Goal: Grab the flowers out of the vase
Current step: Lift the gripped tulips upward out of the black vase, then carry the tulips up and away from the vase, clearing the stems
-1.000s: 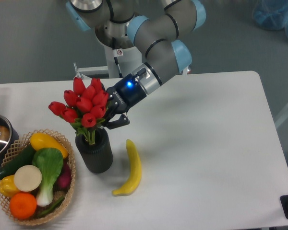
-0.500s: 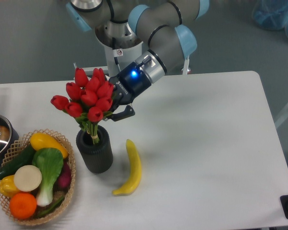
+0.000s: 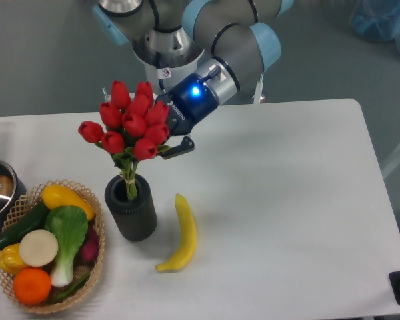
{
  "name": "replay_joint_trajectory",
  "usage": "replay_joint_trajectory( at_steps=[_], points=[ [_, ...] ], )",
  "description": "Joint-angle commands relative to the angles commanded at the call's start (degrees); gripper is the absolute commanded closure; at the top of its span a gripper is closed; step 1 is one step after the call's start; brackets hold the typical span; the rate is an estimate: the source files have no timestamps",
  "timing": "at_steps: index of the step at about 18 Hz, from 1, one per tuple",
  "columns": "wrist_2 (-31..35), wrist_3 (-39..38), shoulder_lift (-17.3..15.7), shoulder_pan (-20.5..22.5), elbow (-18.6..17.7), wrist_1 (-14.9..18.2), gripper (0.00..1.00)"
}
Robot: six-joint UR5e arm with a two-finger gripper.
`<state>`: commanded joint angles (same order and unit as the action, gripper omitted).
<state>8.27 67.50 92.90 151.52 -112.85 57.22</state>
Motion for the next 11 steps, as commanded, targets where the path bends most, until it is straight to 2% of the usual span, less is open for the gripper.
replay_joint_trajectory(
  at_steps=[7, 11],
  points=[
    [-3.3, -4.7, -1.7, 1.8, 0.2, -0.2, 0.51],
    [-4.2, -7.6, -1.7, 3.6, 2.0, -0.2, 0.51]
  ],
)
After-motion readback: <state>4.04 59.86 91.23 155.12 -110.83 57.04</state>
